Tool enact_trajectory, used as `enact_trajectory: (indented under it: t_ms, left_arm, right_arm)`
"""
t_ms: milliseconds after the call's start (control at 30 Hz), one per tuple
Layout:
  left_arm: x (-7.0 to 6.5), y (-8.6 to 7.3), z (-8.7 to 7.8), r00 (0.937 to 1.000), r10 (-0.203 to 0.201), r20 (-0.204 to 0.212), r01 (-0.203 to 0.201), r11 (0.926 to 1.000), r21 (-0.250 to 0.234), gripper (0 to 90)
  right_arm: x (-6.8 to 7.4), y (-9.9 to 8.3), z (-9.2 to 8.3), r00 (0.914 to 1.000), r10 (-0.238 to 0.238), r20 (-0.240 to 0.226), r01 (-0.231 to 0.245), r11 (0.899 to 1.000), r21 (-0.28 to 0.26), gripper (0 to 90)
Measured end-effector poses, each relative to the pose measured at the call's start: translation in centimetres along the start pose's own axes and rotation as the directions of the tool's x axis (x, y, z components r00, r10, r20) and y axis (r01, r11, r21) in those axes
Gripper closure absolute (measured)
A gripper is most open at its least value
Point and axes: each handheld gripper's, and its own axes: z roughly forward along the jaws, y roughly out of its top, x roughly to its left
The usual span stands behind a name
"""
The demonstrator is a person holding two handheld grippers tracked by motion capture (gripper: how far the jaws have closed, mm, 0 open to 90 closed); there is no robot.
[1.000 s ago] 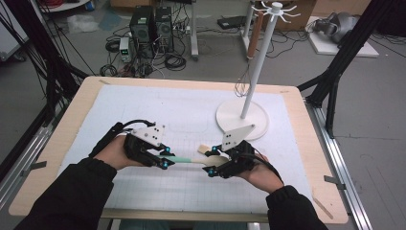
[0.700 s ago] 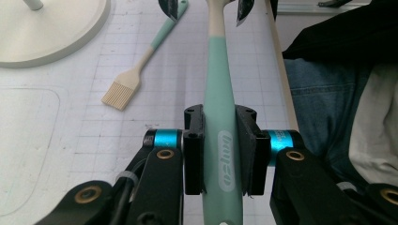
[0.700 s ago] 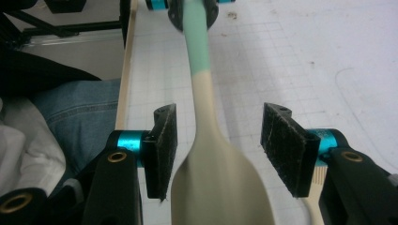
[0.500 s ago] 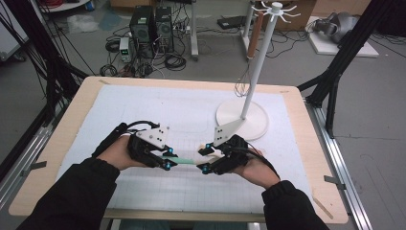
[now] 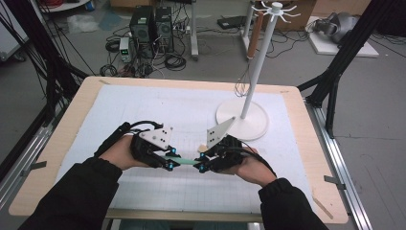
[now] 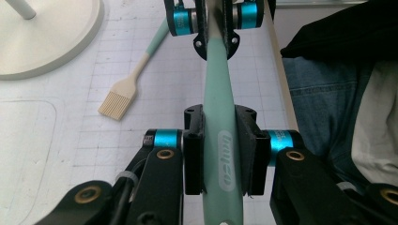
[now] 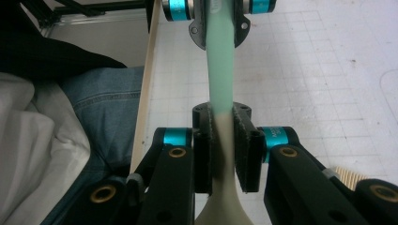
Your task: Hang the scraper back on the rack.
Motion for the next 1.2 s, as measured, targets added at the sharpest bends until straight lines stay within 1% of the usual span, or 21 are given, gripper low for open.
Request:
enact_trajectory:
  t_ms: [67,167,200,233,267,333,367,400,467,533,600,633,667,800,867,1000,1067,1100,1200]
  left_arm:
    - [0.02,-0.02,0.07,1.0000,-0.007,-0.003,0.007,1.0000,-0.004,74.2]
    - [0.12,-0.06,-0.04,0.9997,-0.025,-0.002,0.025,0.9996,-0.012,73.7]
    - [0.19,-0.10,-0.16,0.9994,-0.035,0.000,0.035,0.9994,-0.009,72.5]
    - [0.26,-0.19,-0.24,0.9988,-0.049,-0.007,0.049,0.9987,-0.016,68.9]
    - [0.31,-0.30,-0.35,0.9982,-0.059,-0.007,0.059,0.9980,-0.023,67.5]
    - [0.35,-0.48,-0.52,0.9980,-0.062,-0.014,0.061,0.9978,-0.026,68.0]
    - [0.39,-0.56,-0.58,0.9975,-0.067,-0.021,0.067,0.9975,-0.022,68.0]
    - [0.39,-0.63,-0.60,0.9968,-0.075,-0.028,0.074,0.9968,-0.028,68.0]
    - [0.43,-0.66,-0.72,0.9965,-0.080,-0.025,0.079,0.9964,-0.032,69.4]
    - [0.41,-0.65,-0.76,0.9967,-0.078,-0.024,0.077,0.9965,-0.033,72.6]
    - [0.40,-0.65,-0.79,0.9966,-0.078,-0.027,0.077,0.9965,-0.033,72.6]
    - [0.35,-0.63,-0.80,0.9970,-0.070,-0.034,0.069,0.9972,-0.029,72.6]
    - [0.31,-0.63,-0.78,0.9970,-0.066,-0.039,0.065,0.9974,-0.031,72.7]
    - [0.30,-0.64,-0.78,0.9980,-0.059,-0.023,0.059,0.9981,-0.018,76.2]
    - [0.27,-0.66,-0.81,0.9981,-0.056,-0.026,0.056,0.9983,-0.016,80.3]
    - [0.19,-0.71,-0.86,0.9980,-0.058,-0.026,0.057,0.9977,-0.037,80.6]
    - [0.13,-0.63,-0.83,0.9991,-0.041,-0.013,0.041,0.9990,-0.020,81.5]
    - [0.02,-0.63,-0.71,0.9991,-0.036,-0.021,0.035,0.9991,-0.023,81.8]
    - [-0.04,-0.61,-0.67,0.9994,-0.030,-0.017,0.030,0.9994,-0.015,82.0]
  right_arm:
    - [0.01,-0.05,0.01,1.0000,-0.004,0.004,0.004,1.000,0.004,80.5]
    - [0.12,-0.20,-0.02,0.9997,-0.014,0.020,0.014,1.000,-0.005,80.9]
    - [0.17,-0.24,-0.04,0.9994,-0.020,0.027,0.020,1.000,-0.003,81.0]
    - [0.21,-0.31,-0.06,0.9991,-0.023,0.037,0.023,1.000,0.006,81.0]
    - [0.25,-0.41,-0.07,0.9990,-0.021,0.039,0.021,1.000,0.011,81.0]
    - [0.25,-0.57,-0.15,0.9986,-0.024,0.048,0.024,1.000,0.002,81.0]
    - [0.26,-0.59,-0.20,0.9981,-0.024,0.057,0.024,1.000,-0.002,81.0]
    - [0.28,-0.61,-0.35,0.9982,-0.021,0.057,0.021,1.000,-0.005,81.0]
    - [0.30,-0.60,-0.46,0.9976,-0.025,0.065,0.026,1.000,-0.010,81.0]
    - [0.32,-0.60,-0.52,0.9969,-0.029,0.073,0.030,0.999,-0.013,81.0]
    - [0.31,-0.58,-0.51,0.9960,-0.037,0.082,0.039,0.999,-0.018,81.0]
    - [0.35,-0.57,-0.49,0.9963,-0.032,0.080,0.033,0.999,-0.015,80.9]
    - [0.36,-0.56,-0.44,0.9954,-0.037,0.088,0.038,0.999,-0.013,80.9]
    - [0.56,-0.54,-0.16,0.9935,-0.052,0.101,0.051,0.999,0.014,81.6]
    - [0.64,-0.53,0.02,0.9935,-0.056,0.099,0.054,0.998,0.023,83.5]
    - [0.65,-0.68,0.00,0.9938,-0.048,0.100,0.047,0.999,0.009,83.9]
    - [0.72,-0.71,0.05,0.9934,-0.050,0.103,0.049,0.999,0.014,83.8]
    - [0.75,-0.71,0.08,0.9932,-0.054,0.103,0.052,0.998,0.019,83.8]
    - [0.80,-0.72,0.20,0.9933,-0.057,0.101,0.054,0.998,0.028,83.4]
